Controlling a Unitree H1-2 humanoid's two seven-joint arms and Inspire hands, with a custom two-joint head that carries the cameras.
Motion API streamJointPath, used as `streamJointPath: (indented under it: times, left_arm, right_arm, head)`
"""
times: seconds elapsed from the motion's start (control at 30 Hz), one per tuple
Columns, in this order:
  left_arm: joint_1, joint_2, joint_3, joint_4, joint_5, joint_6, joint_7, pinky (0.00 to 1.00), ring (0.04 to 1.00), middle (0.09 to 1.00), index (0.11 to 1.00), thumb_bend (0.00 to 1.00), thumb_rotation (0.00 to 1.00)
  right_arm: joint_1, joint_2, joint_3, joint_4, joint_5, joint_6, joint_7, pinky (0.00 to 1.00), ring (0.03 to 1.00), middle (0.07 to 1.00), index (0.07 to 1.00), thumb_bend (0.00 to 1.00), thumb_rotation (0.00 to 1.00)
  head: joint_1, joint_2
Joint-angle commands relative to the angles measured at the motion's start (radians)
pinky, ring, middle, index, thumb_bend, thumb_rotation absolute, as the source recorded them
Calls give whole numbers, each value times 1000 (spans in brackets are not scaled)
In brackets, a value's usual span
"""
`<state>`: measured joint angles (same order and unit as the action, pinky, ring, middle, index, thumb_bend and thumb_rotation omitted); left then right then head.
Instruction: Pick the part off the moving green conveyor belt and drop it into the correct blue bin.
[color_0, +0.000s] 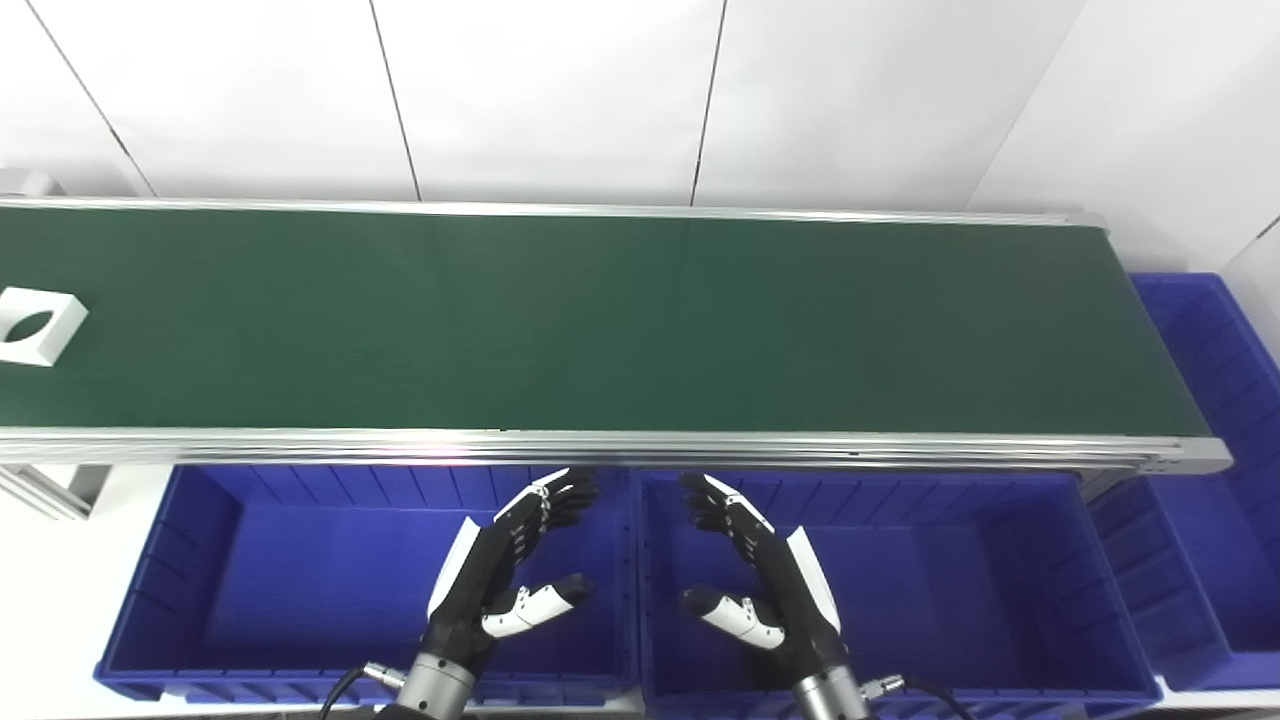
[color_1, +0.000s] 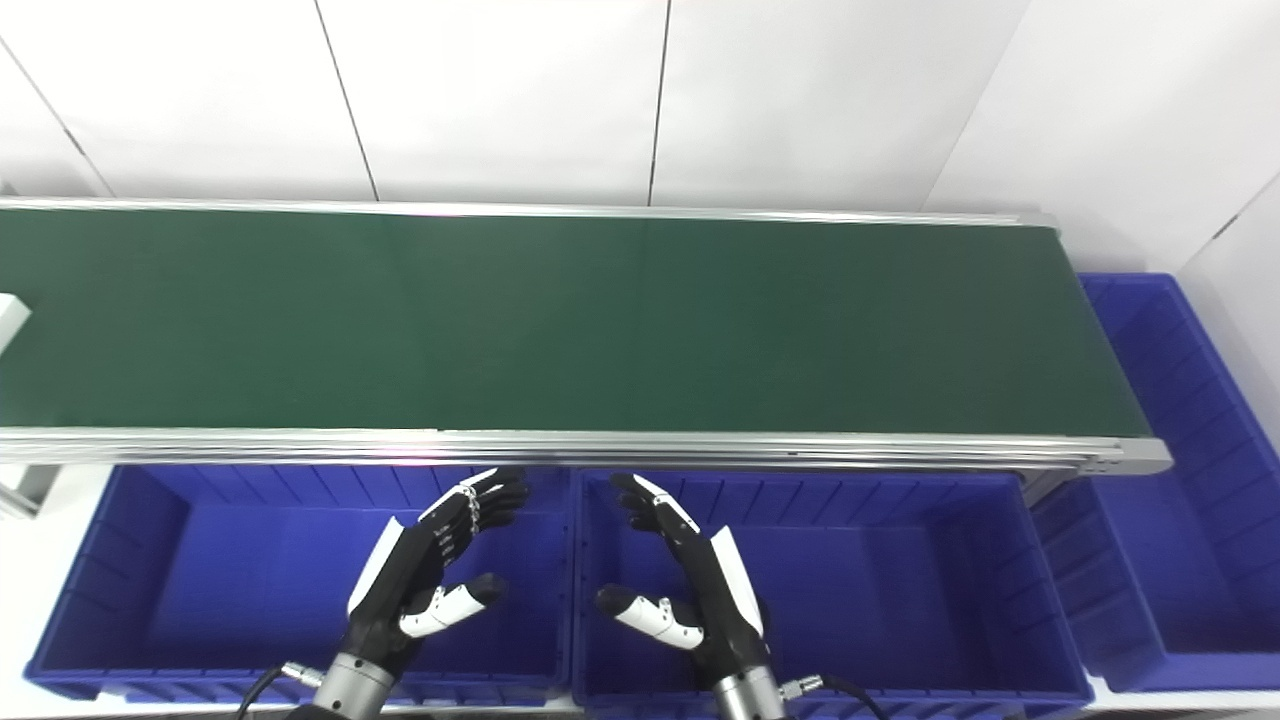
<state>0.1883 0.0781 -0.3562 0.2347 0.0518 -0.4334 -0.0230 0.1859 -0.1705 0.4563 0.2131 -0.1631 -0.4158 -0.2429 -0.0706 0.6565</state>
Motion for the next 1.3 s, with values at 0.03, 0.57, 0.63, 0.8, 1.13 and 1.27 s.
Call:
streamJointPath:
  times: [0.03, 0.57, 0.63, 0.8, 1.13, 1.27]
  left_arm:
    - [-21, -3, -2, -9, -4, -37, 1, 800, 811, 800, 815, 893, 665]
    - [-25, 4, -21, -8, 36, -37, 54, 782, 809, 802, 812, 961, 885]
    - [-27, 10, -36, -10, 48, -37, 80, 777, 809, 800, 802, 991, 974]
    - [-34, 27, -65, -8, 43, -37, 107, 790, 819, 801, 795, 977, 991]
    - [-38, 35, -82, -7, 42, -37, 127, 787, 818, 801, 791, 999, 1000]
    - [-41, 37, -85, -7, 38, -37, 127, 794, 821, 801, 791, 1000, 1000]
  right_arm:
    - [-13, 4, -9, -15, 24, -54, 11, 792, 848, 881, 849, 875, 648]
    - [-4, 23, -26, -10, 4, -54, -2, 772, 831, 867, 836, 904, 916]
    - [-2, 25, -23, -11, -16, -54, -19, 764, 830, 867, 837, 939, 983]
    - [-5, 23, -13, -12, -22, -54, -32, 762, 831, 869, 838, 938, 1000]
    - [-10, 20, -8, -5, -14, -54, -35, 764, 831, 866, 837, 953, 1000]
    - [-13, 21, -7, 0, -12, -54, -34, 765, 830, 866, 836, 949, 1000]
  head:
    - [2, -2]
    - [0, -1]
    - [-1, -2]
    - [-4, -2]
    - [-4, -6]
    - [-1, -12]
